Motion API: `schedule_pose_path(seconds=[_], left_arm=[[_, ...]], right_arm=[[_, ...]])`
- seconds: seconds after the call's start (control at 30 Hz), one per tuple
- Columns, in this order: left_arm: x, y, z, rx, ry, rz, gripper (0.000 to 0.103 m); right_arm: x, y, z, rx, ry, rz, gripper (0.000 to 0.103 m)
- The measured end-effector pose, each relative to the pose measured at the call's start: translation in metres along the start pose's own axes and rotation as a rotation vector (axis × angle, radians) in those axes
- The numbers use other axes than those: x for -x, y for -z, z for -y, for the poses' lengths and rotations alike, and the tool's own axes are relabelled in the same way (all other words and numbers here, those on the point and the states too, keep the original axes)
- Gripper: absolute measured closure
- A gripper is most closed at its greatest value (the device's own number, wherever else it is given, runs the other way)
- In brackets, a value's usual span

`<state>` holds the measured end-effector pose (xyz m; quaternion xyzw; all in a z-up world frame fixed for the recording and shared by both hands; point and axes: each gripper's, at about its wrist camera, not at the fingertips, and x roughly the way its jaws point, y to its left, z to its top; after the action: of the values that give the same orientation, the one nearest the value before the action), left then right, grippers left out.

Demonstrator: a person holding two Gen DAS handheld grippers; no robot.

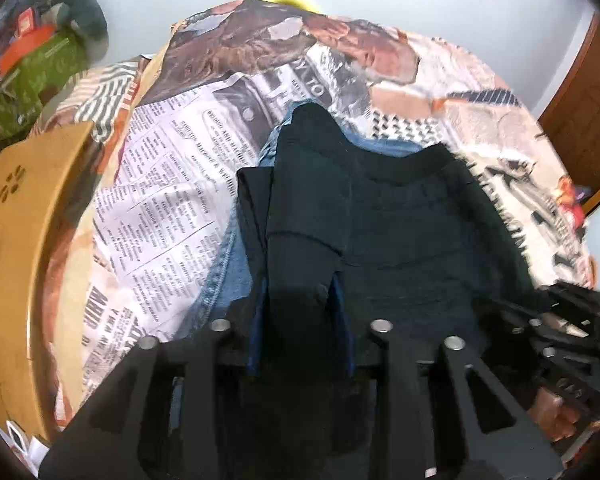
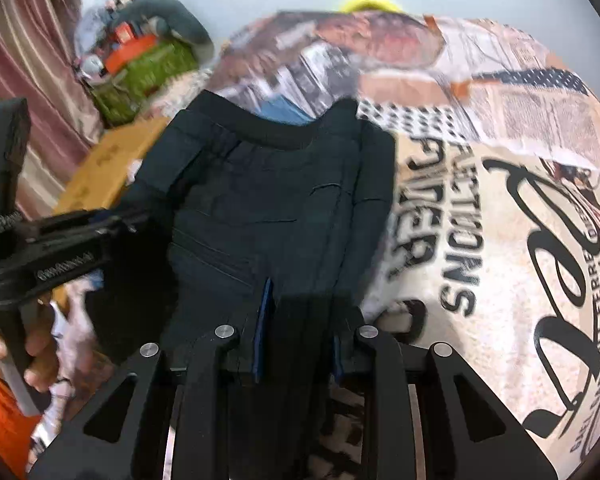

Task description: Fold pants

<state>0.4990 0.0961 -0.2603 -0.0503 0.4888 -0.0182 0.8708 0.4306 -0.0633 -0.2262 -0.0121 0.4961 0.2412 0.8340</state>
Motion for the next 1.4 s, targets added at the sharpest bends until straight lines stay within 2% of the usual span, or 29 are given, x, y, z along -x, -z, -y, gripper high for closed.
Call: schedule_pose_path(seconds=[0.07, 0.2, 0.37, 0.5, 0.63, 0.9, 1.0, 1.1, 1.3, 1.37, 1.4], left_arm=[[0.003, 0.006, 0.001, -0.025, -0.046, 0.011, 0.066], [0.026, 0.017, 0.004, -0.067, -0.075, 0.015, 0.064], [0.079, 0.024, 0.015, -0.116, -0.088, 0.081, 0.06], [0.151, 0.034, 0.031, -0.133, -0.068, 0.19, 0.054], [0.221, 0.053, 0.042, -0.124, -0.056, 0.307, 0.053], [0.345, 0.104, 0.06, -0.11, -0.031, 0.513, 0.053], [0.388, 0.131, 0.068, -0.112, -0.007, 0.584, 0.053], [0.42, 0.156, 0.077, -0.119, -0.018, 0.652, 0.053], [0.463, 0.204, 0.092, -0.128, -0.047, 0.773, 0.043], [0.472, 0.218, 0.096, -0.126, -0.052, 0.797, 0.037], [0.474, 0.221, 0.097, -0.127, -0.054, 0.803, 0.03]], right_arm=[[0.004, 0.007, -0.001, 0.014, 0.019, -0.004, 0.075], [0.027, 0.02, -0.005, 0.073, 0.089, 0.014, 0.061], [0.082, 0.034, -0.017, 0.102, 0.12, 0.093, 0.061], [0.137, 0.043, -0.028, 0.105, 0.096, 0.19, 0.061], [0.193, 0.048, -0.049, 0.12, 0.071, 0.296, 0.061], [0.306, 0.081, -0.099, 0.152, 0.016, 0.532, 0.061], [0.333, 0.096, -0.113, 0.162, 0.008, 0.604, 0.061], [0.362, 0.118, -0.128, 0.184, 0.015, 0.671, 0.061], [0.398, 0.155, -0.156, 0.215, 0.016, 0.767, 0.061], [0.404, 0.164, -0.163, 0.222, 0.029, 0.791, 0.061], [0.405, 0.168, -0.165, 0.223, 0.037, 0.8, 0.06]])
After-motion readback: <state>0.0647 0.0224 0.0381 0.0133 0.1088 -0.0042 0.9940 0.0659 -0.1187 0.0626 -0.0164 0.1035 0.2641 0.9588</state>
